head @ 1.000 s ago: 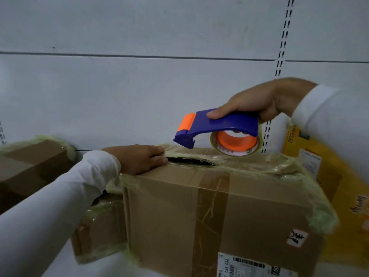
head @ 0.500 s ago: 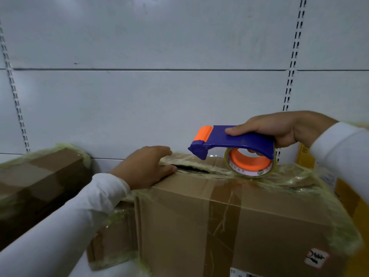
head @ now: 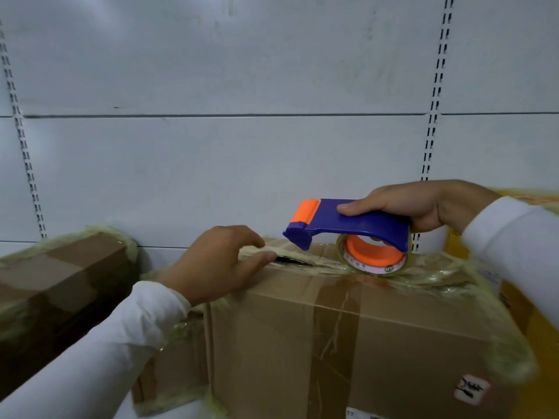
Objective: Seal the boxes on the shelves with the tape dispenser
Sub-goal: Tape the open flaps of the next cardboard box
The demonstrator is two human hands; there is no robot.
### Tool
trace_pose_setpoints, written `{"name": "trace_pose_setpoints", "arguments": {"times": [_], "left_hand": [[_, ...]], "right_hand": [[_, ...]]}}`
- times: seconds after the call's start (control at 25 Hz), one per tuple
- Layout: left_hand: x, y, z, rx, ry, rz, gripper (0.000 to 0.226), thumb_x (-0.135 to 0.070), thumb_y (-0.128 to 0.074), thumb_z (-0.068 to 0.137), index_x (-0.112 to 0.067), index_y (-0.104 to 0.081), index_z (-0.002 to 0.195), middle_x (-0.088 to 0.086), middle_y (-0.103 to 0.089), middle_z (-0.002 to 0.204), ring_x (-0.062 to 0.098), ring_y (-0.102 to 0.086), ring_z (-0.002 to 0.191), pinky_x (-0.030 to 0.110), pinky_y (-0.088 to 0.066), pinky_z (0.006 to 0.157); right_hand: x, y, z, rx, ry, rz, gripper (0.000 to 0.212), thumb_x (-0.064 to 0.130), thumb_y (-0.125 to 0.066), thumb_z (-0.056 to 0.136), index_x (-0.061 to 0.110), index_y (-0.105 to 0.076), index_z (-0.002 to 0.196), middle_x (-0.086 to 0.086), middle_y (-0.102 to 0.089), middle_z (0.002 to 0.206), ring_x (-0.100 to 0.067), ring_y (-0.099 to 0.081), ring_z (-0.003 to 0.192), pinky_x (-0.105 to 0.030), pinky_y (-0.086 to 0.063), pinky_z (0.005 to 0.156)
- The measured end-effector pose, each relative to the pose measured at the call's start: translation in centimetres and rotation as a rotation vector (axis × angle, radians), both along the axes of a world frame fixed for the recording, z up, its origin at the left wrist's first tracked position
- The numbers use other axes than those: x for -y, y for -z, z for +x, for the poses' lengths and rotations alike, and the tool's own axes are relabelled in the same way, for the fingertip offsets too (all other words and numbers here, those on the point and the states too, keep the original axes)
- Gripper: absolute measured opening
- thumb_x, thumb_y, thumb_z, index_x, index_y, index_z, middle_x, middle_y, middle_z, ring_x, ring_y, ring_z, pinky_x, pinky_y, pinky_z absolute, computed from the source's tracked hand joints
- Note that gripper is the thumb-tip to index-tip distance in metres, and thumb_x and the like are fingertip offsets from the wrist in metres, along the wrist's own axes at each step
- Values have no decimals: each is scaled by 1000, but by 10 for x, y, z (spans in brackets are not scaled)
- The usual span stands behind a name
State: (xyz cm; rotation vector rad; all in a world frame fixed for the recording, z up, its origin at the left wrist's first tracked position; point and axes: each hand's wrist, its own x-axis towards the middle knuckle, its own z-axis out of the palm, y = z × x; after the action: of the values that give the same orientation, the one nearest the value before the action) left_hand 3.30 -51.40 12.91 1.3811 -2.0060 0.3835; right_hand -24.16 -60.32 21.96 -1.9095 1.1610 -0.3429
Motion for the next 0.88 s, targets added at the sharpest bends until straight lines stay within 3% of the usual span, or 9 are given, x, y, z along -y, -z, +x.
{"name": "trace_pose_setpoints", "arguments": {"times": [0.08, 0.12, 0.2, 0.32, 0.4, 0.52, 0.68, 0.88], "left_hand": [[-15, 1, -23, 89, 211, -75, 48, -64, -44, 87, -24, -67, 98, -11, -69, 97, 9, -63, 90, 33, -51, 79], [-19, 2, -36, 161, 255, -46, 56, -69, -39, 86, -24, -64, 108, -10, -67, 109, 10, -62, 98, 32, -51, 83], [-21, 4, -61, 309, 192, 105, 80, -84, -28, 77, -28, -43, 133, -11, -46, 141, 12, -49, 124, 35, -45, 98], [-13, 4, -82, 467, 59, 297, 98, -94, -19, 63, -32, -26, 138, -17, -29, 149, 15, -41, 132, 39, -39, 103], [-6, -3, -87, 435, 64, 435, 104, -96, -19, 60, -30, -26, 139, -14, -29, 151, 15, -37, 134, 38, -33, 106], [4, -12, -93, 352, 125, 567, 93, -91, -16, 69, -27, -38, 133, -9, -38, 143, 14, -40, 128, 35, -30, 108], [12, -12, -101, 315, 139, 617, 79, -93, -22, 65, -28, -47, 103, -10, -51, 109, 12, -51, 99, 39, -42, 96], [11, -6, -100, 271, 132, 736, 100, -99, -25, 52, -31, -45, 123, -10, -53, 124, 14, -53, 110, 41, -42, 98]], "right_hand": [[1, 1, 0, 6, 6, -2, 33, 48, -70, 70, 16, -73, 76, 0, -70, 63, -11, -63, 49, -19, -48, 43], [2, 1, 0, 11, 14, -2, 34, 48, -70, 70, 15, -71, 79, 0, -70, 63, -11, -63, 49, -19, -48, 43], [3, 1, -1, 19, 27, -2, 35, 48, -71, 69, 15, -71, 80, -1, -70, 64, -10, -64, 49, -20, -49, 43], [3, 2, -2, 26, 19, 10, 31, 48, -72, 67, 18, -75, 72, 0, -71, 65, -11, -64, 49, -19, -49, 44], [4, 3, -5, 40, 8, 14, 30, 48, -72, 68, 18, -75, 72, 0, -71, 65, -11, -64, 49, -19, -49, 44], [8, 2, -7, 55, 12, 14, 29, 47, -71, 72, 18, -73, 75, 1, -71, 65, -10, -64, 50, -18, -49, 45], [12, 2, -9, 60, 9, 18, 31, 47, -70, 73, 17, -71, 79, 2, -70, 64, -9, -64, 50, -18, -49, 46], [15, -18, 5, 70, -28, -5, 39, 46, -72, 66, 14, -68, 87, 1, -68, 63, -8, -60, 47, -17, -47, 43]]}}
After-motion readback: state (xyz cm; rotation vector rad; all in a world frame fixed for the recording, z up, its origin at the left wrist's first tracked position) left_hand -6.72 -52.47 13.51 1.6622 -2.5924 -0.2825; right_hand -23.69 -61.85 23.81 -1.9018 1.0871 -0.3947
